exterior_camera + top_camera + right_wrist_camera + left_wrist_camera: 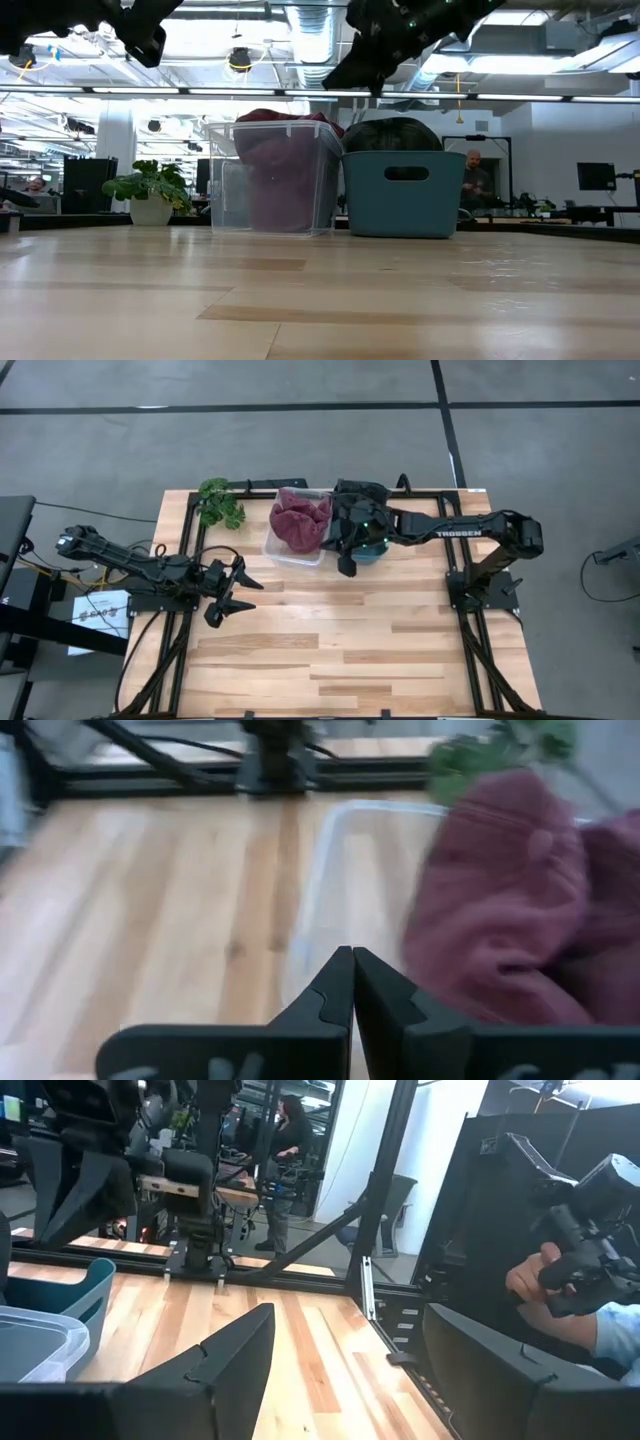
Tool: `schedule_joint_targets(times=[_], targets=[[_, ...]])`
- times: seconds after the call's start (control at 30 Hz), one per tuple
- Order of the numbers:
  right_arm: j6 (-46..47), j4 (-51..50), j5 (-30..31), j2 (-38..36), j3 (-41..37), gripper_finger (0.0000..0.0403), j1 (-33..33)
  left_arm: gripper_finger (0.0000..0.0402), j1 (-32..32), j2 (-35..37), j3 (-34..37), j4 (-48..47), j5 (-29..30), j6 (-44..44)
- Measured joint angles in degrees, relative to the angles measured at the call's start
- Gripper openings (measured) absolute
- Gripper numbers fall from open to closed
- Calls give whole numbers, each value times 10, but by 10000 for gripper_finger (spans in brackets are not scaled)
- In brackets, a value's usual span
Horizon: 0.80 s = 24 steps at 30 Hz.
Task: Pick & Place hat
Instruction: Put the red cap into the transparent bin
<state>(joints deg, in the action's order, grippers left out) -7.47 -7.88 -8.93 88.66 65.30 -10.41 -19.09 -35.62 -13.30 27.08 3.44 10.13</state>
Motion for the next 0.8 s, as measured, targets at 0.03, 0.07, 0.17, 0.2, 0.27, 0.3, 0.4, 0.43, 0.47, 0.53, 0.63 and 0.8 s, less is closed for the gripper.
schedule_joint_targets(times=[0.03,0.07,0.17,0.2,0.27,0.3,0.4,0.43,0.47,0.53,0.63,0.8], targets=[[-1,1,-16,0,0,0,-4,255,0,0,0,0,0,0],[-1,4,-42,0,0,0,-9,255,0,0,0,0,0,0],[-4,31,-117,13,1,0,-18,255,0,0,0,1,0,-10],[-4,32,-122,18,0,0,-20,255,1,0,0,2,0,-12],[-2,50,-121,35,1,0,-23,255,6,0,0,5,0,-13],[-1,52,-121,44,1,0,-26,255,9,0,0,5,0,-13],[11,63,-111,73,0,0,-35,255,15,0,0,5,0,-13],[14,72,-101,83,0,0,-37,255,16,0,0,5,0,-13],[14,74,-92,89,0,0,-40,255,17,0,0,5,0,-13],[14,82,-58,100,0,0,-45,255,16,0,0,5,0,-13],[14,86,20,101,0,0,-47,255,16,0,0,5,0,-13],[14,95,121,84,0,0,-47,255,16,0,0,4,0,-13]])
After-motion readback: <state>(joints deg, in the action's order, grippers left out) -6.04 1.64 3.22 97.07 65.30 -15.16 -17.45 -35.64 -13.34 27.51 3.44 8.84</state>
